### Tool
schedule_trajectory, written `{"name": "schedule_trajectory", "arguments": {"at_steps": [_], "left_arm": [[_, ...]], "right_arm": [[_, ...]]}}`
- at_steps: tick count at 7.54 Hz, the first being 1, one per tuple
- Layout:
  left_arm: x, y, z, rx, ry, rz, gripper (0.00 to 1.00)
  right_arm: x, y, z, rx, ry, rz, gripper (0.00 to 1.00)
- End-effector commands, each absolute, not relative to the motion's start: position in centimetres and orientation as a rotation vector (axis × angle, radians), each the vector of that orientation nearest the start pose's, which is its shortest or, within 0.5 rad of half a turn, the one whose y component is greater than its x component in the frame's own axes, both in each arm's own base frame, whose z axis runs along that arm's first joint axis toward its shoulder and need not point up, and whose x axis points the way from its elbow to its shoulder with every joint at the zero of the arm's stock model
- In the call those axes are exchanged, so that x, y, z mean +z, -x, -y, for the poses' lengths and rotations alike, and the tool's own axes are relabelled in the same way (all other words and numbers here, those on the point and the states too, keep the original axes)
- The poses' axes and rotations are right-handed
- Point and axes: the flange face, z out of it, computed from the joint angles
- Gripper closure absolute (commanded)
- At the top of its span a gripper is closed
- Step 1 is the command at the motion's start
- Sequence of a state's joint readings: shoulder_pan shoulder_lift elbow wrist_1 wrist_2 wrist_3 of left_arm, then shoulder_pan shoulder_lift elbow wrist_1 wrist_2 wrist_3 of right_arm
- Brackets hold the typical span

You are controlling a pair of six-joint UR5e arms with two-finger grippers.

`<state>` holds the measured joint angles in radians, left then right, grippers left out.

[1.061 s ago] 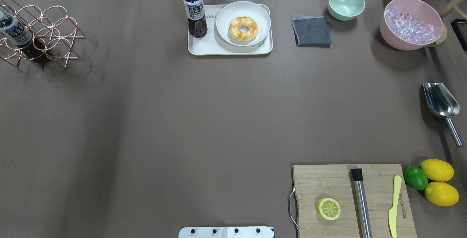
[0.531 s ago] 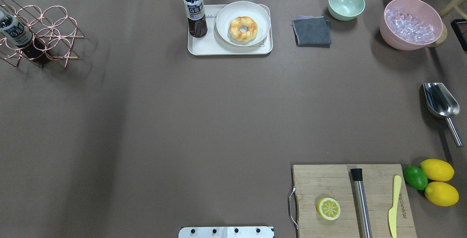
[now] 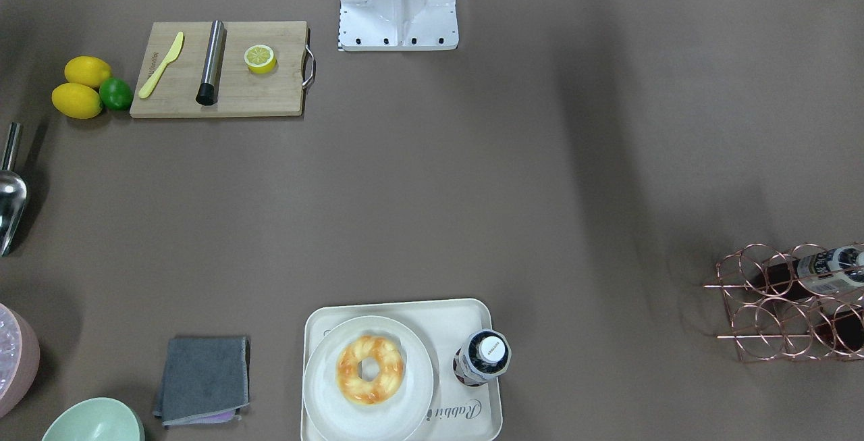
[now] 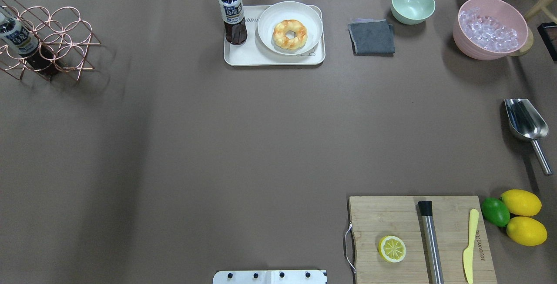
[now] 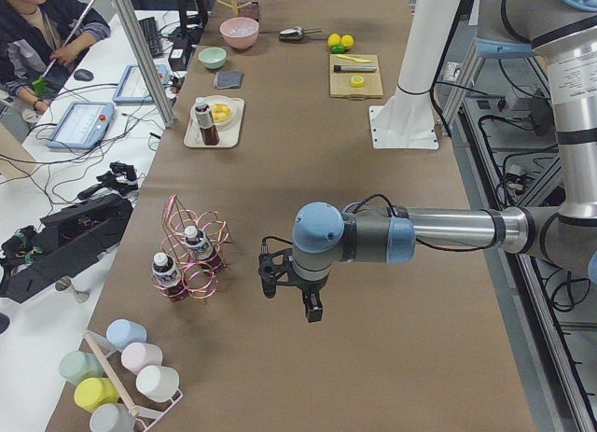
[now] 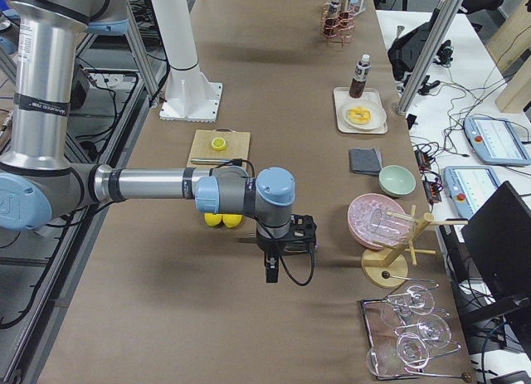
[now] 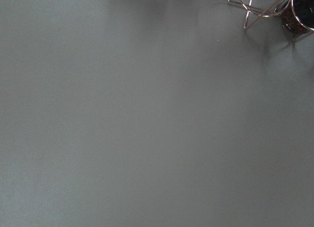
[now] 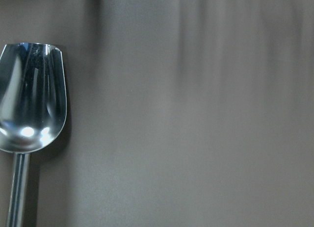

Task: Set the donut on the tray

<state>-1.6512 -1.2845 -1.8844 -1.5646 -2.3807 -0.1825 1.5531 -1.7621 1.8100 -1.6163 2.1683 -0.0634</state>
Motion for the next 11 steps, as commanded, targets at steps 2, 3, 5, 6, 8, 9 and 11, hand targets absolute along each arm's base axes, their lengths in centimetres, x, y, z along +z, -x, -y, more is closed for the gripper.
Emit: {"name": "schedule_trajectory", "arguments": {"at_steps": [2, 3, 5, 6, 8, 9, 11], "left_arm": [[62.6, 9.0, 36.6, -0.238, 0.023, -0.812, 0.01], [62.6, 9.0, 36.6, -0.238, 0.023, -0.812, 0.01], [62.6, 9.0, 36.6, -0.237, 0.023, -0.812, 0.01], [62.6, 9.0, 36.6, -0.237, 0.023, -0.812, 0.01], [62.6, 9.0, 36.6, -0.238, 0.023, -0.812, 0.01], [62.6, 9.0, 36.6, -0.238, 0.023, -0.812, 0.01], [62.7, 9.0, 36.6, -0.239, 0.026, -0.812, 0.01]], "right_arm": [[64.6, -7.4, 40.9, -0.065, -0.014, 0.603, 0.0], [64.5, -8.5, 40.8, -0.043, -0.024, 0.578, 0.0], [64.5, -8.7, 40.3, -0.048, -0.026, 0.582, 0.0], [64.2, -8.8, 40.7, -0.047, -0.036, 0.58, 0.0], [64.2, -8.8, 40.5, -0.047, -0.034, 0.583, 0.0], [64.5, -8.8, 40.4, -0.045, -0.028, 0.582, 0.0], [64.4, -8.7, 40.4, -0.046, -0.03, 0.587, 0.0]]}}
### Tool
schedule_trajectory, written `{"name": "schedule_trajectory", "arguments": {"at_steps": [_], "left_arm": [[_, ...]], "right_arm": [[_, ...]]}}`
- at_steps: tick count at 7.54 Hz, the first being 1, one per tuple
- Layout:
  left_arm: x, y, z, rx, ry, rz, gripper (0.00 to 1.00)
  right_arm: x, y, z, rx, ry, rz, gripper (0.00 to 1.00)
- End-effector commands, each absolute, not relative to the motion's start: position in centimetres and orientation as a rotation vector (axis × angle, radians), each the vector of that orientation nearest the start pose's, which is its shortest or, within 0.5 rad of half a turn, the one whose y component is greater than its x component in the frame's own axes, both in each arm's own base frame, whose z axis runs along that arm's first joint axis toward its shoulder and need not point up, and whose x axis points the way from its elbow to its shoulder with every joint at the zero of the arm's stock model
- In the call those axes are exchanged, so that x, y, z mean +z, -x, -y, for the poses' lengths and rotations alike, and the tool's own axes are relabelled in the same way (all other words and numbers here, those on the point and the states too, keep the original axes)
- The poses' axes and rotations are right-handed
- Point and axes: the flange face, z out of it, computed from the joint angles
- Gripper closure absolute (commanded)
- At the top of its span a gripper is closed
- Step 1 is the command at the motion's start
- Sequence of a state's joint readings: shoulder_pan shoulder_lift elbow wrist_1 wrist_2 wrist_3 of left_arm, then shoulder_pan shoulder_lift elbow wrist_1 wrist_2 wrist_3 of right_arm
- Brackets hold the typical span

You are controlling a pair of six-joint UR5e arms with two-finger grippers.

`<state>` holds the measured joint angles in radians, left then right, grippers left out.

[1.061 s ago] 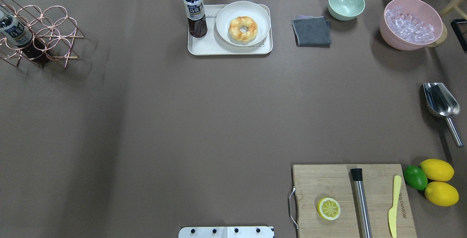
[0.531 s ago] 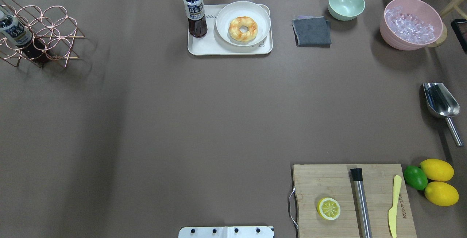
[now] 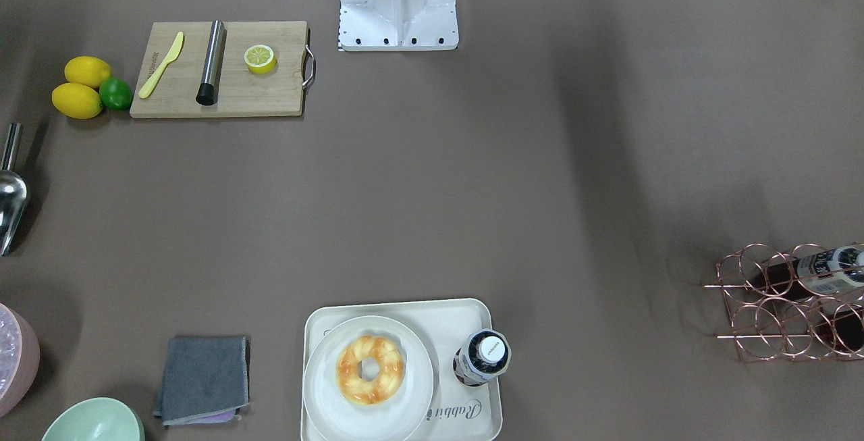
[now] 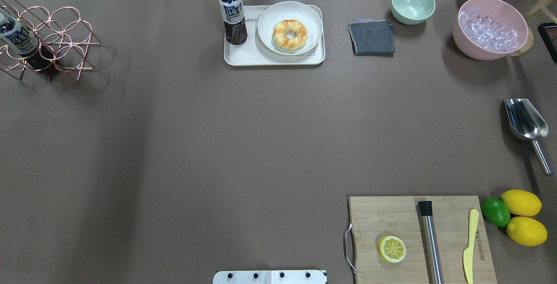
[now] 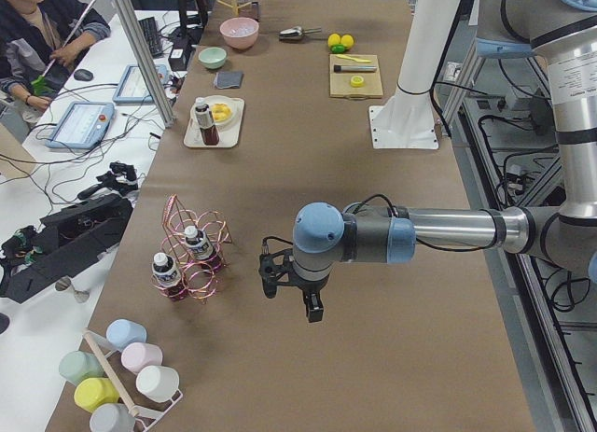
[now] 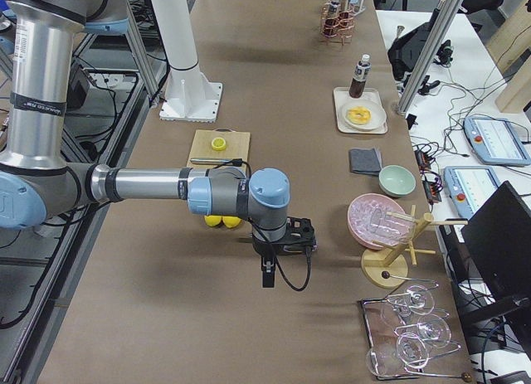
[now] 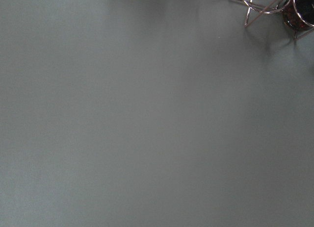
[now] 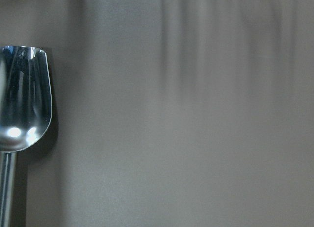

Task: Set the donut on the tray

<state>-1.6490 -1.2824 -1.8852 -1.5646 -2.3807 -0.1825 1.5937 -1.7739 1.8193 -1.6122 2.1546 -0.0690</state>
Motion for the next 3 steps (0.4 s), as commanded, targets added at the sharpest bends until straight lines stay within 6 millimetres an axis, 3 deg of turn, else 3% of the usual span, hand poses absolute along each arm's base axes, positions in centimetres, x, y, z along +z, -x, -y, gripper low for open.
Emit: {"name": "schedule_trajectory", "arguments": {"at_steps": [1, 3], "left_arm": [[62.64, 9.01, 36.63, -0.238, 0.023, -0.812, 0.01], [62.79, 9.01, 36.62, -0.239, 0.026, -0.812, 0.01]], "right_arm": [[64.38, -8.74, 40.38, -0.046, -0.03, 0.587, 0.0], [63.9, -8.75, 40.63, -0.049, -0.04, 0.586, 0.0]]}}
